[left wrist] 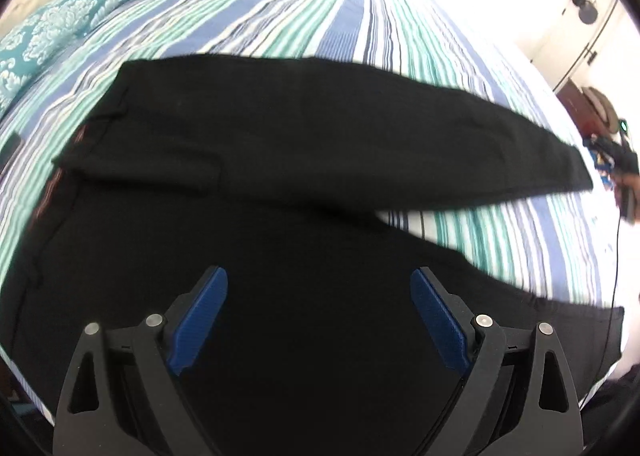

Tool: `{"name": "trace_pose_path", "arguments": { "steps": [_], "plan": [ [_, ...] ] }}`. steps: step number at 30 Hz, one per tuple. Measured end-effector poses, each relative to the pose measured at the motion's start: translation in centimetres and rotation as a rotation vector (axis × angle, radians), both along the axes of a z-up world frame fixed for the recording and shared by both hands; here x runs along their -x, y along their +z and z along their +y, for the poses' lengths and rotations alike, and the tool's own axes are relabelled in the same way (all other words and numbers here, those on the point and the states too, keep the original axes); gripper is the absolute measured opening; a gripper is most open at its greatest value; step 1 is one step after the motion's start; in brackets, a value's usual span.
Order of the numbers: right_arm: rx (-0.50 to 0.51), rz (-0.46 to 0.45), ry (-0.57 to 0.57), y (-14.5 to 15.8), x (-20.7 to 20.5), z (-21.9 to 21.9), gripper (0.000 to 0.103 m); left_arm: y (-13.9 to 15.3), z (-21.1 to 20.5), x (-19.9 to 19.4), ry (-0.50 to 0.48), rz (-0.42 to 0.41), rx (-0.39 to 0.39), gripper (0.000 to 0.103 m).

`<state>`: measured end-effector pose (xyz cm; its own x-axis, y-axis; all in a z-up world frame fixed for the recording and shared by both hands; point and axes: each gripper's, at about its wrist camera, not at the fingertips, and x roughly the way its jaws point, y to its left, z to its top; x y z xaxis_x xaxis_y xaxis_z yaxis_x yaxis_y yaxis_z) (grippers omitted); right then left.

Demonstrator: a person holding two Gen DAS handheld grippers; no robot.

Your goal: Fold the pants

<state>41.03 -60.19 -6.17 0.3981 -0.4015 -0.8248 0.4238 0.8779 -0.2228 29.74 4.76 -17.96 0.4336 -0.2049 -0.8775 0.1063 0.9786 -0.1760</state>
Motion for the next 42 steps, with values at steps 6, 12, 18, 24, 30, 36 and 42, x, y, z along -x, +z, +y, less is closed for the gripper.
{"name": "trace_pose_path", "arguments": {
  "steps": [6,12,18,24,30,36,42],
  "plan": [
    [0.047,0.058,-0.083,-2.9,-5.1,-4.4,0.076,0.0,0.6,1.3,0.002,0.018,-0.022,0.094],
    [-0.022,0.041,-0.036,-2.6,-5.6,-5.5,0.009,-0.4,0.8,1.6,0.029,0.035,-0.031,0.094],
    [-0.013,-0.072,0.184,4.1,2.6,1.9,0.008,1.4,-0.1,2.5,0.025,0.001,0.019,0.094],
    [-0.058,-0.150,0.309,7.2,21.5,11.7,0.008,3.8,-1.0,5.2,-0.018,-0.038,0.013,0.094],
    [-0.097,-0.112,0.122,1.6,40.2,15.1,0.008,4.5,-2.1,8.3,-0.056,-0.012,0.019,0.094],
    [-0.111,-0.032,-0.076,-3.4,46.0,12.9,0.011,5.7,-2.5,11.2,-0.069,-0.002,0.045,0.094],
    [-0.194,-0.262,-0.165,1.8,49.6,12.4,0.052,6.2,-1.6,13.6,-0.062,-0.042,0.060,0.094]
  ]
}}
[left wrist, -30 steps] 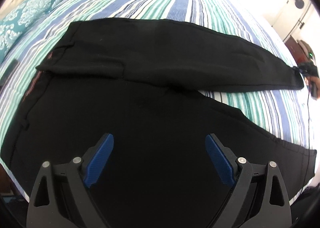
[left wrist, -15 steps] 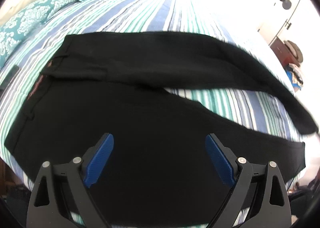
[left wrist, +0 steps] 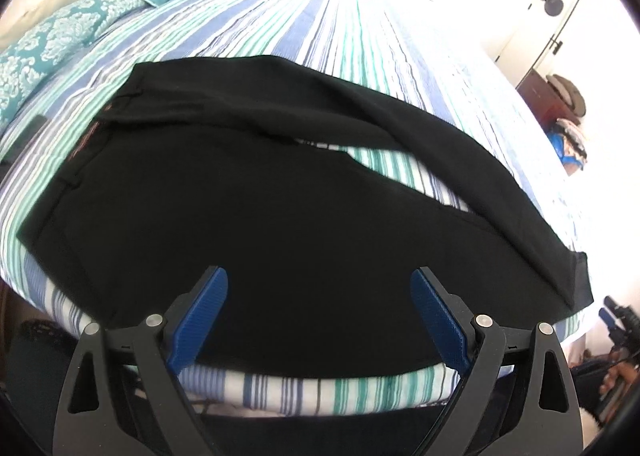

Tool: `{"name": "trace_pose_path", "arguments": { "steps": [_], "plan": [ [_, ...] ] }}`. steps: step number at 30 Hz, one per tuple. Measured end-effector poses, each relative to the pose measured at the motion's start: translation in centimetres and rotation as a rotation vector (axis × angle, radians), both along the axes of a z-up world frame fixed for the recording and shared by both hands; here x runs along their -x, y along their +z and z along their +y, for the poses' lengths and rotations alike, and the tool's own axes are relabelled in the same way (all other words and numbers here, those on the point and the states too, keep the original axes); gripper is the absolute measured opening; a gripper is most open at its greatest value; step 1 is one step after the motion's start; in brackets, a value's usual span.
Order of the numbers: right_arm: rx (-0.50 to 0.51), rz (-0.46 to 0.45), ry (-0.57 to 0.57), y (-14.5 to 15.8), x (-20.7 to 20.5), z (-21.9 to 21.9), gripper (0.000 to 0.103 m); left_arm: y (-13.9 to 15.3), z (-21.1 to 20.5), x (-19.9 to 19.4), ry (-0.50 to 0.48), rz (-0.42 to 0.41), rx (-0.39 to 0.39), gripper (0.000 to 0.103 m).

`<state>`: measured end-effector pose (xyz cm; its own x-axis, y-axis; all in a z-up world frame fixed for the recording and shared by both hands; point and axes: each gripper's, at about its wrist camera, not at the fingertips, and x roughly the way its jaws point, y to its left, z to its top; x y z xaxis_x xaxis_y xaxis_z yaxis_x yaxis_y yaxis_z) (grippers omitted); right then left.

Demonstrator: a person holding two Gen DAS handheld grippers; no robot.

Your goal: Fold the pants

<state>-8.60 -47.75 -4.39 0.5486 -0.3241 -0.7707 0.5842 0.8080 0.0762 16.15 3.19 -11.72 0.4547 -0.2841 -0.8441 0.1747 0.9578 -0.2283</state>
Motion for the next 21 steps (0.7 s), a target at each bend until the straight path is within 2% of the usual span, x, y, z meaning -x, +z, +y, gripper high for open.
{"name": "trace_pose_path", "arguments": {
  "steps": [4,6,8,10,13,16,19,21],
  "plan": [
    [-0.226,-0.116,0.005,-0.1,0.3,1.1,0.052,-1.5,0.5,0.2,0.022,0.027,0.031,0.094],
    [-0.426,-0.189,0.000,-2.2,-0.9,1.7,0.052,-1.9,0.7,0.0,0.023,0.038,0.040,0.094],
    [-0.526,-0.201,-0.009,-4.3,-2.2,2.3,0.052,-1.8,1.1,-0.1,0.024,0.035,0.042,0.094],
    [-0.552,-0.189,-0.039,-6.0,-3.6,2.3,0.052,-1.5,1.8,0.0,0.031,0.020,0.041,0.094],
    [-0.527,-0.166,-0.146,-8.1,-4.5,1.2,0.052,-1.2,3.1,0.1,0.059,0.006,0.041,0.094],
    [-0.505,-0.195,-0.224,-9.0,-4.6,0.0,0.052,-1.5,3.8,-0.6,0.077,0.015,0.034,0.094],
    [-0.512,-0.269,-0.269,-9.3,-4.5,-0.9,0.052,-1.9,3.7,-2.7,0.065,0.039,0.040,0.094],
    [-0.489,-0.259,-0.282,-9.2,-4.4,-1.1,0.013,-1.8,3.6,-5.0,0.050,0.061,0.071,0.094]
  ]
}}
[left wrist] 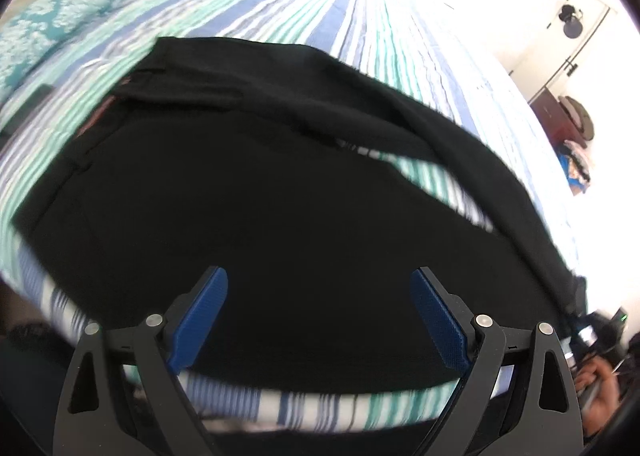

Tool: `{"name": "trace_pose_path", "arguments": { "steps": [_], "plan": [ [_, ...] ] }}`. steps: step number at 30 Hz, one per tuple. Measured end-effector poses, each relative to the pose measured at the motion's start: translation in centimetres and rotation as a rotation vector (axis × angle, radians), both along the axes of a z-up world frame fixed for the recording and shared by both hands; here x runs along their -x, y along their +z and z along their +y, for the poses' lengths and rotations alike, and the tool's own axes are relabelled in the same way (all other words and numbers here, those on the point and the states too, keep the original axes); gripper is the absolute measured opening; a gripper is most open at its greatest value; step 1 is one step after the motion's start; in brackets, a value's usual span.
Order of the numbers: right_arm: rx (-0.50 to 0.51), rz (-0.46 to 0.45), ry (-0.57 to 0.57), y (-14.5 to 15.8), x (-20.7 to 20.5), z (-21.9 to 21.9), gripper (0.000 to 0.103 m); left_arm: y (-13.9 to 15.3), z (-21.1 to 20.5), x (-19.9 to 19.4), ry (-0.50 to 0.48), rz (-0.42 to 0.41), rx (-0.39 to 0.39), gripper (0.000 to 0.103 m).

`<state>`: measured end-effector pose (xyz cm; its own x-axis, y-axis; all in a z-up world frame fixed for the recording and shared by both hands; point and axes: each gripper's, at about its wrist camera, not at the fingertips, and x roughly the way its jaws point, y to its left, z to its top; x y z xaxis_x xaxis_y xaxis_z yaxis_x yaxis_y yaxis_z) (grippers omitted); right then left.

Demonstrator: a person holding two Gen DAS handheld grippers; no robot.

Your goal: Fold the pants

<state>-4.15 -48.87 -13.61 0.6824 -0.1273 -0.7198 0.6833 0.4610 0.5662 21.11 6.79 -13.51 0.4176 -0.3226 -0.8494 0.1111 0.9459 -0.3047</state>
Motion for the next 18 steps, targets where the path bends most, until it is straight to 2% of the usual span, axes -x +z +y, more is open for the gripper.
{"name": "trace_pose_path", "arguments": {
  "steps": [1,4,5,8,11,14,18],
  "plan": [
    [0.026,0.034,0.000,0.2,0.0,0.2,0.005,0.3,-0.1,-1.9,-0.008,0.008,0.029,0.094],
    [0.102,0.057,0.055,2.0,0.0,1.2,0.004,1.0,-0.4,-8.2,-0.022,0.015,0.096,0.094],
    [0.141,0.059,0.081,3.0,-0.3,1.6,0.004,0.9,-0.6,-11.4,-0.023,0.031,0.112,0.094],
    [0.263,0.053,0.159,6.1,-1.2,3.2,0.004,-1.2,-1.5,-19.7,-0.006,0.126,0.136,0.094],
    [0.342,0.049,0.222,8.4,-2.0,4.2,0.004,-3.6,-1.5,-25.5,0.098,0.197,0.127,0.094],
    [0.398,0.033,0.264,10.2,-3.1,4.8,0.004,-5.2,-1.5,-29.0,0.161,0.221,0.126,0.093],
    [0.418,0.012,0.270,11.9,-2.7,5.0,0.004,-6.4,-2.0,-31.4,0.192,0.243,0.148,0.092]
  ]
}}
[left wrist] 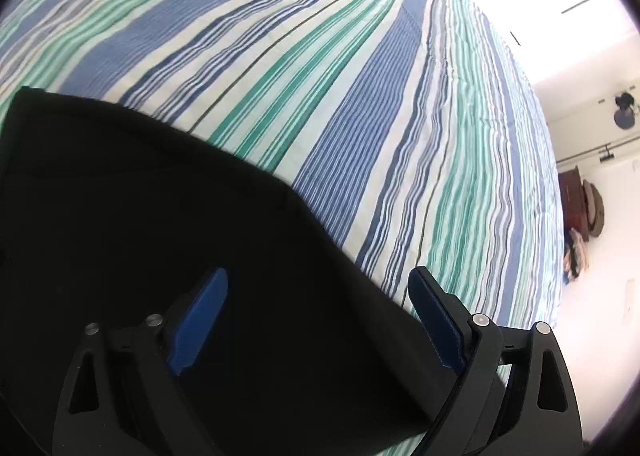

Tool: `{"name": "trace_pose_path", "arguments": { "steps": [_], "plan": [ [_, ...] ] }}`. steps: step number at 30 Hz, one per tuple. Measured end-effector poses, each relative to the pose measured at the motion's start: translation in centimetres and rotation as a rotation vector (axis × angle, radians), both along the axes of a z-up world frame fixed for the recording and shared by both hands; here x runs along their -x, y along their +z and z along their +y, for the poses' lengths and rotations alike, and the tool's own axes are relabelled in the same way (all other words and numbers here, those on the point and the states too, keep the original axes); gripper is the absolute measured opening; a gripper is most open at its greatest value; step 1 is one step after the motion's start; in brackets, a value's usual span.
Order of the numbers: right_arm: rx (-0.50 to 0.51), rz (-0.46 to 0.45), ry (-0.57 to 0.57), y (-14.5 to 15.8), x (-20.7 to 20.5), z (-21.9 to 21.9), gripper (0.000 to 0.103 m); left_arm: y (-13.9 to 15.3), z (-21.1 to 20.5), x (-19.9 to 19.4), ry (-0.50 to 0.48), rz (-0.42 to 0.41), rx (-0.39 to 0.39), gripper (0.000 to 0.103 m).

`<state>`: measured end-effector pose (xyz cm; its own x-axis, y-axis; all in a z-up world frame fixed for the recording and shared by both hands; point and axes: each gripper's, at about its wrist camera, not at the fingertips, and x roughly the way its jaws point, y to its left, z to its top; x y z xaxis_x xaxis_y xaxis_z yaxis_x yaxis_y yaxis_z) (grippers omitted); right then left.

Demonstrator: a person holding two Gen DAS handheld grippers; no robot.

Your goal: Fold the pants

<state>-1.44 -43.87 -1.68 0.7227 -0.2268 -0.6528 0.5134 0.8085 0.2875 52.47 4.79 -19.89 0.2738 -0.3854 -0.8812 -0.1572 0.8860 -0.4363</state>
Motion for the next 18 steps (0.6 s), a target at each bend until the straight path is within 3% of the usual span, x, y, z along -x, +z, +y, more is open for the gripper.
{"name": "trace_pose_path", "arguments": {
  "steps": [3,4,5,6,7,11,15,18],
  "plan": [
    [0.021,-0.003,0.033,1.1,-0.5,1.0,0.004,-0.2,-0.4,-0.9,0.003,0.000,-0.012,0.088],
    [0.038,0.001,0.055,1.6,-0.4,1.6,0.004,-0.2,-0.4,-1.1,0.005,-0.009,-0.019,0.057],
    [0.051,0.002,0.074,2.2,-0.3,2.2,0.004,-0.1,-0.6,-0.8,0.002,-0.008,-0.023,0.003],
    [0.062,0.002,0.090,2.6,-0.1,2.8,0.004,-0.8,-0.5,-0.9,0.000,0.032,-0.013,0.009],
    [0.075,0.000,0.108,3.1,0.1,3.3,0.004,-1.1,-0.4,-0.6,0.009,0.046,-0.007,0.005],
    [0.100,-0.002,0.130,4.0,0.0,3.5,0.004,0.9,-0.1,1.6,0.024,-0.039,-0.009,0.004],
    [0.104,-0.006,0.129,3.9,-2.3,1.3,0.004,6.3,2.1,4.6,0.068,-0.154,0.060,0.004],
    [0.124,-0.068,0.153,6.6,-4.3,0.3,0.004,12.2,4.3,8.9,0.081,-0.304,0.073,0.004]
  ]
}}
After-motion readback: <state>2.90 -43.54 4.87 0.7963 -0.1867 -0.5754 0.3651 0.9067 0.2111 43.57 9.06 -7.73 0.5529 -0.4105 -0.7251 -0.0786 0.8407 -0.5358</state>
